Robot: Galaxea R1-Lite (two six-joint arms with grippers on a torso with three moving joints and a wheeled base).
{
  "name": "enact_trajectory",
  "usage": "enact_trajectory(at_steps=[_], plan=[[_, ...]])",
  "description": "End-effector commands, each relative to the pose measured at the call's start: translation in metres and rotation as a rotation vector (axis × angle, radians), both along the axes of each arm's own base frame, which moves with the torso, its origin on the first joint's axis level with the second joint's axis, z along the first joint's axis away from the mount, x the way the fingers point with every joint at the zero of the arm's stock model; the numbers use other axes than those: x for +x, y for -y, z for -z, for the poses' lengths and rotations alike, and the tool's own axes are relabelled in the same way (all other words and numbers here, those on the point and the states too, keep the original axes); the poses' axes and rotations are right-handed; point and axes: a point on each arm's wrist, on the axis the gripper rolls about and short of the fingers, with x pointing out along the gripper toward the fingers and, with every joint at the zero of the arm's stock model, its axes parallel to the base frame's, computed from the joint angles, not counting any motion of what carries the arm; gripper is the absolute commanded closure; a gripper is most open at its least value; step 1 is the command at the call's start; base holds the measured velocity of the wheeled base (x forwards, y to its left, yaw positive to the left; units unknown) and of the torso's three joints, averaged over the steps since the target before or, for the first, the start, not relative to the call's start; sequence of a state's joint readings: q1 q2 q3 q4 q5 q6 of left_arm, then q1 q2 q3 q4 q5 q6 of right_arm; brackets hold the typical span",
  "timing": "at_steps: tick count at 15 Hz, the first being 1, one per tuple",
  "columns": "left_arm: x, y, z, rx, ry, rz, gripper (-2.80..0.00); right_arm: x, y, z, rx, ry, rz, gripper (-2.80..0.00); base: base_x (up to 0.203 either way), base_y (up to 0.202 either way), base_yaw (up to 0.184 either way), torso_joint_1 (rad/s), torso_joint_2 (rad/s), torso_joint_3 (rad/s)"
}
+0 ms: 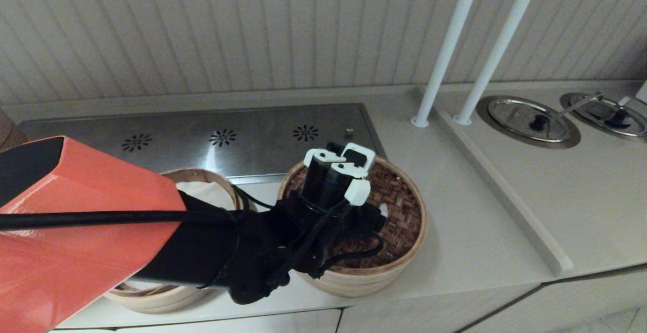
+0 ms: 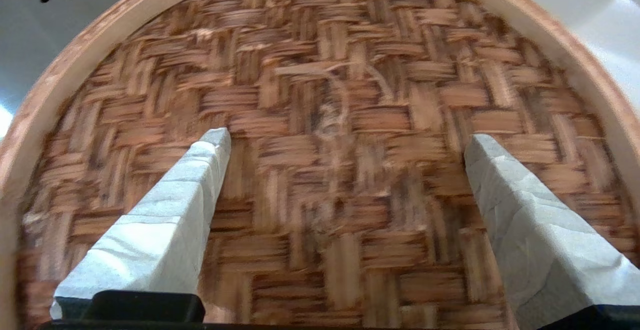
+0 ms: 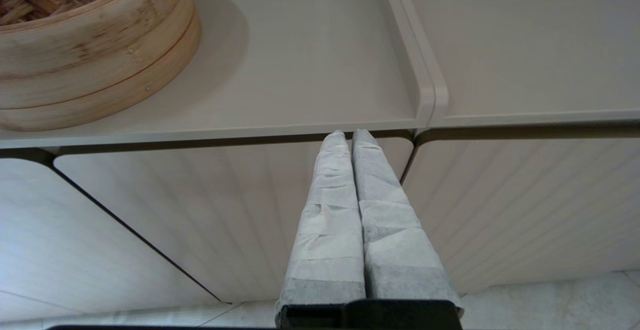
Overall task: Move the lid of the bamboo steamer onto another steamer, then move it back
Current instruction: Pick up the steamer
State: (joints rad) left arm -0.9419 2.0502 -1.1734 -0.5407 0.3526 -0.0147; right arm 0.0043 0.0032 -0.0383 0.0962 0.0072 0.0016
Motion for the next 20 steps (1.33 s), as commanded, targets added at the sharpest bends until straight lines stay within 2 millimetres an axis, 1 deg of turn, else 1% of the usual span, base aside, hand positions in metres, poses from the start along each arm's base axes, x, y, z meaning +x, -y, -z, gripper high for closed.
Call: enact_trajectory(at_steps=[1, 5, 8, 12, 18, 20], plan=[[-0.001, -0.001, -0.005, -0.011, 0.011, -0.006, -2.8, 0.0, 0.0, 0.0, 0.0, -0.002, -0.001, 0.0, 0.0, 0.0, 0.0, 0.0, 0.0, 0.0], [-0.001, -0.002, -0.013, -0.026, 0.033, -0.032, -2.8, 0.0, 0.0, 0.0, 0.0, -0.002, -0.001, 0.0, 0.0, 0.0, 0.0, 0.0, 0.0, 0.0], [0.001, 0.0, -0.01, -0.016, 0.034, -0.045, -2.8, 0.0, 0.0, 0.0, 0.0, -0.002, -0.001, 0.0, 0.0, 0.0, 0.0, 0.0, 0.0, 0.0], [0.001, 0.0, -0.011, -0.013, 0.055, -0.069, -2.8, 0.0, 0.0, 0.0, -0.001, -0.002, -0.001, 0.0, 0.0, 0.0, 0.0, 0.0, 0.0, 0.0], [-0.001, -0.004, -0.028, -0.051, 0.108, -0.085, -2.8, 0.0, 0.0, 0.0, -0.003, -0.002, -0.001, 0.0, 0.0, 0.0, 0.0, 0.0, 0.0, 0.0], [-0.001, -0.005, -0.028, -0.05, 0.11, -0.086, -2.8, 0.0, 0.0, 0.0, -0.003, -0.002, -0.001, 0.0, 0.0, 0.0, 0.0, 0.0, 0.0, 0.0]])
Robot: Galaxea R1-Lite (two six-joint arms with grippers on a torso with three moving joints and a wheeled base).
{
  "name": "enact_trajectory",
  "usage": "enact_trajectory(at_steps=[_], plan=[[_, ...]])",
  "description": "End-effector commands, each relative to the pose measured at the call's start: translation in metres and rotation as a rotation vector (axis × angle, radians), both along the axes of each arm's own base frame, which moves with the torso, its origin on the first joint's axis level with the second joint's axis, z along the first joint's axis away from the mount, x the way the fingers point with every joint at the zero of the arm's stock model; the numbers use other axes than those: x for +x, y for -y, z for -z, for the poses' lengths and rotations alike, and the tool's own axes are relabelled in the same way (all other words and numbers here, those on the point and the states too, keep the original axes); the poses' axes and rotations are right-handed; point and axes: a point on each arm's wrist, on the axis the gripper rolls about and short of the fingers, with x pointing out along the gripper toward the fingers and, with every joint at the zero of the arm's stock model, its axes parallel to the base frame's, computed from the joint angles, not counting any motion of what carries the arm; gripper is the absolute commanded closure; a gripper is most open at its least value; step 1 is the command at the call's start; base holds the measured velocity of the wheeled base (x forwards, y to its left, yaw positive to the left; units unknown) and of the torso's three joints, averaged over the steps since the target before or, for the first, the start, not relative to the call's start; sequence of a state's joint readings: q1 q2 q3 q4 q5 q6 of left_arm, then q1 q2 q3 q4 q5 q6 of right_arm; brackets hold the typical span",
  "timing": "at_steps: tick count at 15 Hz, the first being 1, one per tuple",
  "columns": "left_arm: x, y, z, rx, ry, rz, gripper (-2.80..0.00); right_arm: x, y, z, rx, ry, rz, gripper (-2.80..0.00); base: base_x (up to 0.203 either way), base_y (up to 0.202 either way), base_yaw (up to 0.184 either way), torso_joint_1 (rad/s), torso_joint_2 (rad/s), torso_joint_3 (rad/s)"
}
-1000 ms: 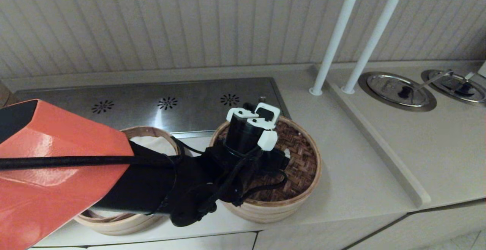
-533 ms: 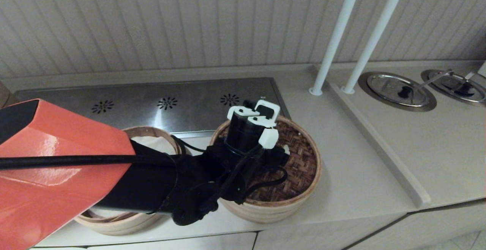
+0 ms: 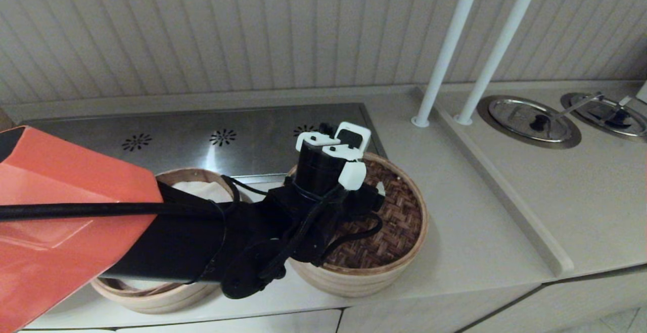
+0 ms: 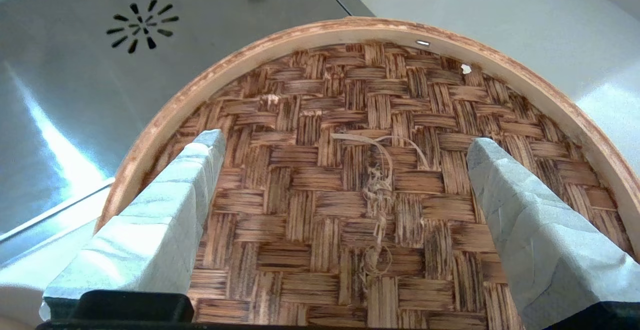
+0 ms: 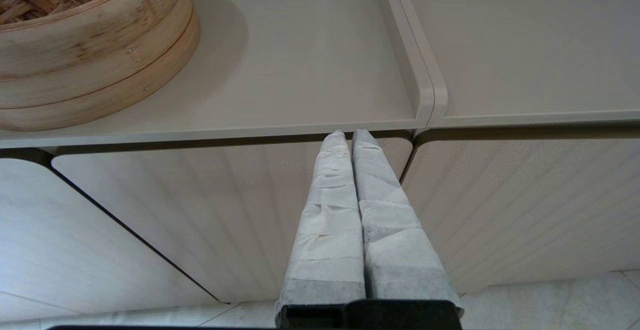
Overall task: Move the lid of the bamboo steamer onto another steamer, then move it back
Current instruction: Pick up the steamer
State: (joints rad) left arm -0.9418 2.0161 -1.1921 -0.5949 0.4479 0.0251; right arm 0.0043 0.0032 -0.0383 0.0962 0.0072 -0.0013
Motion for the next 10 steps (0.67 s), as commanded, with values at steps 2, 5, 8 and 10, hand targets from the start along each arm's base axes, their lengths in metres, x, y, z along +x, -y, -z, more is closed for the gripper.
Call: enact_trajectory(at_steps=[2, 5, 8, 10], plan=[[0.0001, -0.0042, -0.0065, -0.002, 0.019, -0.008, -2.8, 0.0001, 0.0, 0.0, 0.0, -0.002, -0.001, 0.0, 0.0, 0.0, 0.0, 0.0, 0.0, 0.0], [0.0008, -0.0046, -0.0086, 0.014, 0.027, -0.047, -2.8, 0.0001, 0.0, 0.0, 0.0, -0.002, -0.001, 0.0, 0.0, 0.0, 0.0, 0.0, 0.0, 0.0], [0.0028, -0.0039, -0.0064, 0.072, 0.055, -0.096, -2.8, 0.0001, 0.0, 0.0, 0.0, -0.002, -0.001, 0.0, 0.0, 0.0, 0.0, 0.0, 0.0, 0.0], [0.0022, -0.0046, -0.0013, 0.131, 0.039, -0.088, -2.8, 0.0001, 0.0, 0.0, 0.0, -0.002, -0.001, 0.0, 0.0, 0.0, 0.0, 0.0, 0.0, 0.0]])
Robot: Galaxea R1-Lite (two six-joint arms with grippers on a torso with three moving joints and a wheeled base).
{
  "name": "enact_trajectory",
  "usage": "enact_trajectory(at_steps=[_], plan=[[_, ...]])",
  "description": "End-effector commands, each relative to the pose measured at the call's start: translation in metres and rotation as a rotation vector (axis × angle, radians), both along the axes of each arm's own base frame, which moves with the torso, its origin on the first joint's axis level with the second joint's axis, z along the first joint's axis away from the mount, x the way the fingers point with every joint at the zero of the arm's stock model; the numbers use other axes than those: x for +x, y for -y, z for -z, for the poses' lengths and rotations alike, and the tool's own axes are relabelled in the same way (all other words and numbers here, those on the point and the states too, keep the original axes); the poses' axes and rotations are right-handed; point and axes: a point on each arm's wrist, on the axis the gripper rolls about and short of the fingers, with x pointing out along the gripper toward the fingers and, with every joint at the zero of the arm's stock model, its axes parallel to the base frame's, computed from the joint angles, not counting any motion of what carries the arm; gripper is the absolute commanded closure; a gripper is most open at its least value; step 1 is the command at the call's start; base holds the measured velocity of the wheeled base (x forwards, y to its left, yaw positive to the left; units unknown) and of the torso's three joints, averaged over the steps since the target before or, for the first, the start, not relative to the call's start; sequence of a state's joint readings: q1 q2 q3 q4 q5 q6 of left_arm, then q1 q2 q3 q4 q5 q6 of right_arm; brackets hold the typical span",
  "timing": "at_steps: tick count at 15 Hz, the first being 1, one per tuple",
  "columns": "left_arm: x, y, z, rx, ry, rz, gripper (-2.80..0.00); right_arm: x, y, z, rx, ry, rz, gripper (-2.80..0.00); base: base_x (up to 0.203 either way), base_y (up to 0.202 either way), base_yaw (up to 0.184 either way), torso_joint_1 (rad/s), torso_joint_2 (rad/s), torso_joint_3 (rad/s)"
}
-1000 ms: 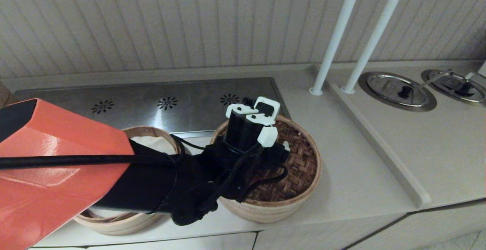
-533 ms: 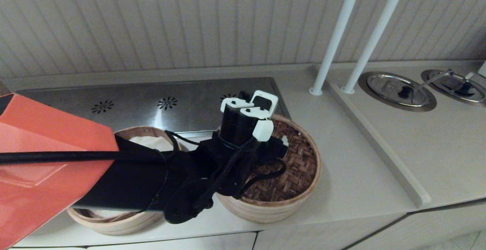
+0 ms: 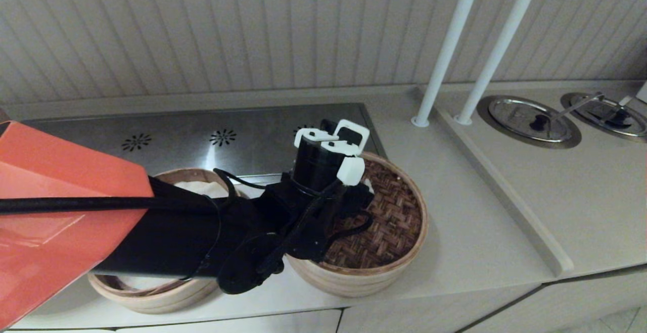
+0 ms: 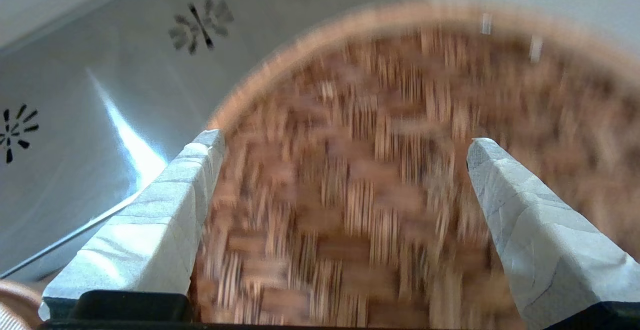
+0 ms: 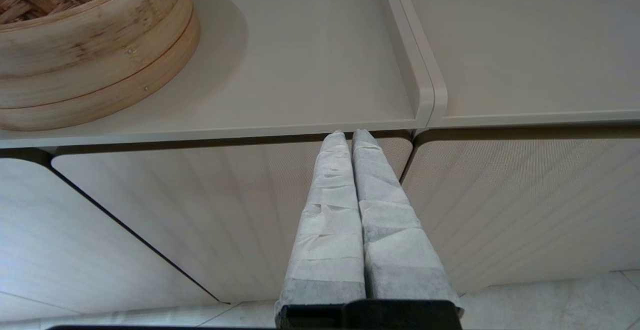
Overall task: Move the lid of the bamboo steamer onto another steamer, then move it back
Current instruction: Pick up the steamer
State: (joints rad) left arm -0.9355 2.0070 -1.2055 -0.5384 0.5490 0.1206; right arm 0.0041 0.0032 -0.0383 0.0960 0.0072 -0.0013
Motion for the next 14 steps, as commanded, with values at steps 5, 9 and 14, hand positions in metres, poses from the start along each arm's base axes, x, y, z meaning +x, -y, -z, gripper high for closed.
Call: enact_trajectory(at_steps=[5, 9, 14], plan=[[0.004, 0.002, 0.011, 0.052, -0.048, 0.018, -2.8, 0.0, 0.0, 0.0, 0.0, -0.002, -0.001, 0.0, 0.0, 0.0, 0.0, 0.0, 0.0, 0.0], [0.009, 0.007, 0.018, 0.043, -0.065, 0.026, -2.8, 0.0, 0.0, 0.0, 0.0, -0.002, -0.001, 0.0, 0.0, 0.0, 0.0, 0.0, 0.0, 0.0], [0.014, 0.012, 0.025, 0.036, -0.063, 0.019, -2.8, 0.0, 0.0, 0.0, 0.0, -0.002, -0.001, 0.0, 0.0, 0.0, 0.0, 0.0, 0.0, 0.0]])
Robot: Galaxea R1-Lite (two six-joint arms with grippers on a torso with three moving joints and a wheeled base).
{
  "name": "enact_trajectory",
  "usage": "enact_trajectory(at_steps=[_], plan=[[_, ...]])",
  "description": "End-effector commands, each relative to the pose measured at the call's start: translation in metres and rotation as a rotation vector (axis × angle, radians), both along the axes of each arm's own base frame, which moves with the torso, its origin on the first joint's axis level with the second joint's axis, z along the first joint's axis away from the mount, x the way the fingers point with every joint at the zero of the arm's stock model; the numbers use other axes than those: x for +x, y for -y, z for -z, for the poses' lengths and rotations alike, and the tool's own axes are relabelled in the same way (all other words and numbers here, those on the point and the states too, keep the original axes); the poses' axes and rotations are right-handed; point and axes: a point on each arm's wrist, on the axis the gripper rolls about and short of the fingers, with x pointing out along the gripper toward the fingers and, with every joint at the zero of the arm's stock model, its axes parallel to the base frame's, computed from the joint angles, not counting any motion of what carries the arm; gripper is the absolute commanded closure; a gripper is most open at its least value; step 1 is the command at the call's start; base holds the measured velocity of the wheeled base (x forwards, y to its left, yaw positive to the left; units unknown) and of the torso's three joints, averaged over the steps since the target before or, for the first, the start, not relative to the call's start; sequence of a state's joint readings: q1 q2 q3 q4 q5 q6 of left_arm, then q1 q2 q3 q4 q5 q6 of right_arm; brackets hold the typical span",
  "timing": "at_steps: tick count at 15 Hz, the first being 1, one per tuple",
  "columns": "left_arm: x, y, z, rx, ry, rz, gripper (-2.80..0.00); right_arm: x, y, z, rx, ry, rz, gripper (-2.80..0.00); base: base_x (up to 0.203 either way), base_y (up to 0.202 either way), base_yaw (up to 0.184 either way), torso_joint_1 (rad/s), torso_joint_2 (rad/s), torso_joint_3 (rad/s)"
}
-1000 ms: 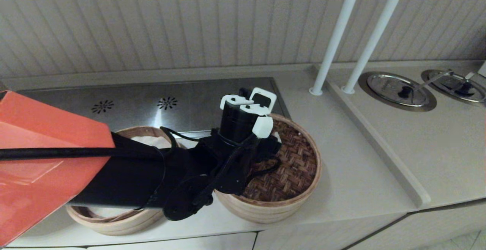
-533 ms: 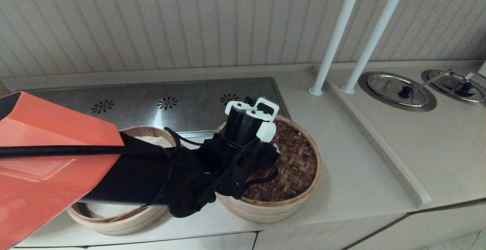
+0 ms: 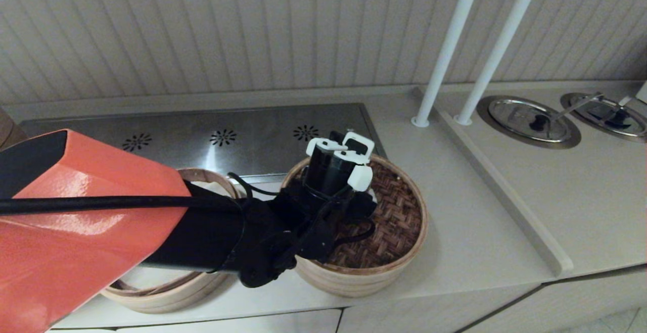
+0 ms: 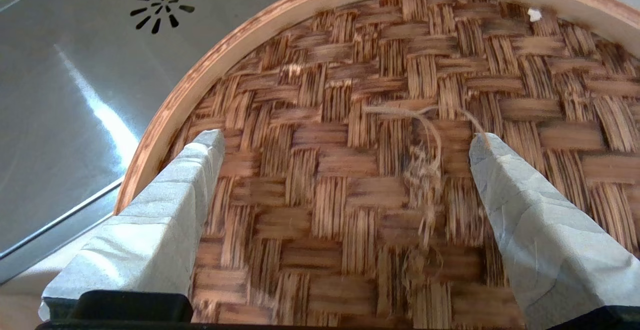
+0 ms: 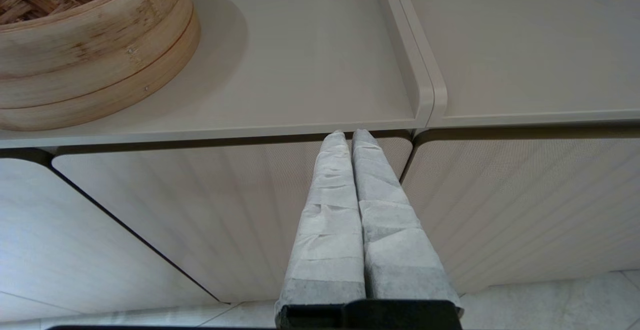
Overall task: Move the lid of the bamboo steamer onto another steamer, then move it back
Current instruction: Pick up the steamer
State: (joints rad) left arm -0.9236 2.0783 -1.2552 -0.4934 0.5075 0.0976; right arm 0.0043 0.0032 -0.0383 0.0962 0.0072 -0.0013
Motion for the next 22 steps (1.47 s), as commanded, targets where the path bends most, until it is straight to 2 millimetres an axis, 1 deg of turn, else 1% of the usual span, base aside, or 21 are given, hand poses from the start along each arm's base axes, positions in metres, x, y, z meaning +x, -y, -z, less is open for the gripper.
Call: enact_trajectory(at_steps=[1, 2, 3, 4, 17, 22], plan=[[0.002, 0.002, 0.004, 0.007, -0.003, -0.002, -2.8, 0.0, 0.0, 0.0, 0.0, -0.002, -0.001, 0.0, 0.0, 0.0, 0.0, 0.0, 0.0, 0.0], [0.002, 0.002, 0.003, 0.002, -0.001, -0.002, -2.8, 0.0, 0.0, 0.0, 0.0, -0.002, -0.001, 0.0, 0.0, 0.0, 0.0, 0.0, 0.0, 0.0], [0.002, 0.003, 0.003, 0.0, 0.0, -0.003, -2.52, 0.0, 0.0, 0.0, 0.0, -0.002, -0.001, 0.0, 0.0, 0.0, 0.0, 0.0, 0.0, 0.0], [0.002, 0.003, 0.003, 0.0, 0.0, -0.002, 0.0, 0.0, 0.0, 0.0, -0.003, -0.001, -0.003, 0.0, 0.0, 0.0, 0.0, 0.0, 0.0, 0.0], [0.003, 0.003, 0.001, -0.034, 0.012, -0.007, 0.0, 0.0, 0.0, 0.0, -0.002, -0.002, -0.002, 0.0, 0.0, 0.0, 0.0, 0.0, 0.0, 0.0], [0.002, 0.001, -0.012, -0.086, 0.043, -0.012, 0.0, 0.0, 0.0, 0.0, -0.002, -0.001, -0.002, 0.0, 0.0, 0.0, 0.0, 0.0, 0.0, 0.0]])
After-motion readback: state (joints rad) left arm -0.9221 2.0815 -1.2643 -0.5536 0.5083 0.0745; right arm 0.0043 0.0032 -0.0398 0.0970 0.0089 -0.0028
